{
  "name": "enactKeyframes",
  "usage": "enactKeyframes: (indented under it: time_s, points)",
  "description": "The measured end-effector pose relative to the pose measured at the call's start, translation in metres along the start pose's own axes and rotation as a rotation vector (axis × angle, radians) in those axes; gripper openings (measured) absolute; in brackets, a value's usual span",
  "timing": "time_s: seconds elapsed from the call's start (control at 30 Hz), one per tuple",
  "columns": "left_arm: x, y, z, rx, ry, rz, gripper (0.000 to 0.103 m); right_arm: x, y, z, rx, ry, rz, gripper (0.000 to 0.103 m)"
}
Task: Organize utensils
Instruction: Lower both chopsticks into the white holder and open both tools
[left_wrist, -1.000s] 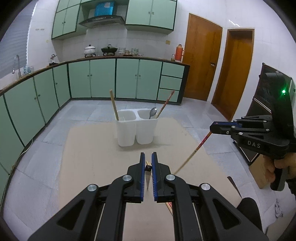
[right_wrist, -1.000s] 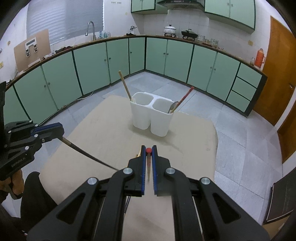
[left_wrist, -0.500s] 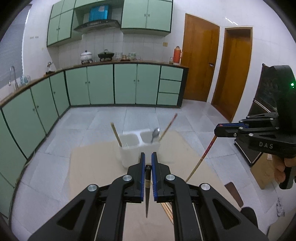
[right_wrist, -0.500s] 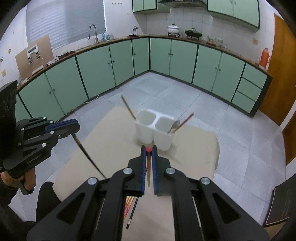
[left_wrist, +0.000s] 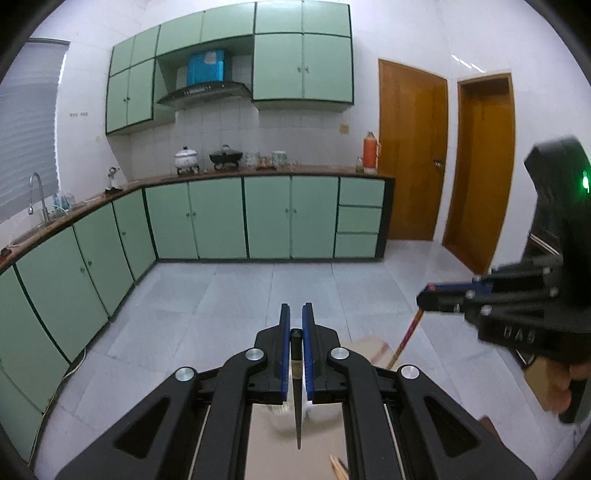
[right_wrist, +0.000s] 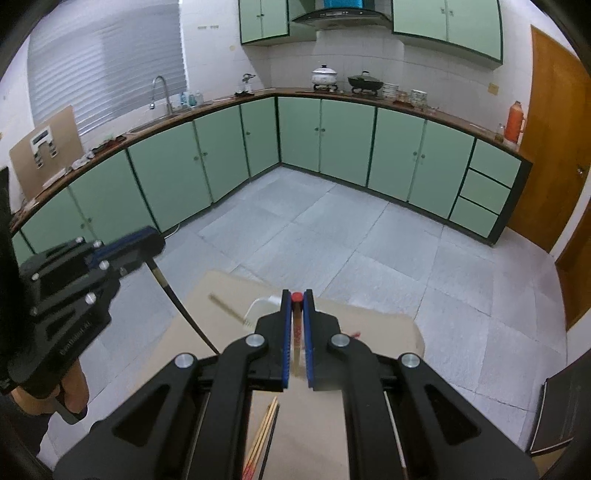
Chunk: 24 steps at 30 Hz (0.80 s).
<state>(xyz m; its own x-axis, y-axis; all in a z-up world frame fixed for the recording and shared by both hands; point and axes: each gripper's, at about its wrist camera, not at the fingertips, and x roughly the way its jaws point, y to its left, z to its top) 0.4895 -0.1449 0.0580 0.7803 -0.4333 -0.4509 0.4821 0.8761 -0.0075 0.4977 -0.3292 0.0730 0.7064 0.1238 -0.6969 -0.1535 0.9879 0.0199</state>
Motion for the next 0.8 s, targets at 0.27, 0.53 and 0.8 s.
enactKeyframes:
  time_s: [0.27, 0.53, 0.8]
  points:
    - [0.059, 0.007, 0.02, 0.0, -0.042, 0.032, 0.006, 0.056, -0.021, 0.019, 0.019, 0.012, -0.025, 0.005]
    - [0.119, 0.02, -0.033, -0.038, 0.075, 0.045, 0.006, 0.114, -0.037, -0.01, 0.064, 0.081, -0.004, 0.008]
    - [0.079, 0.026, -0.059, -0.03, 0.093, 0.024, 0.029, 0.067, -0.046, -0.04, 0.101, -0.03, 0.032, 0.023]
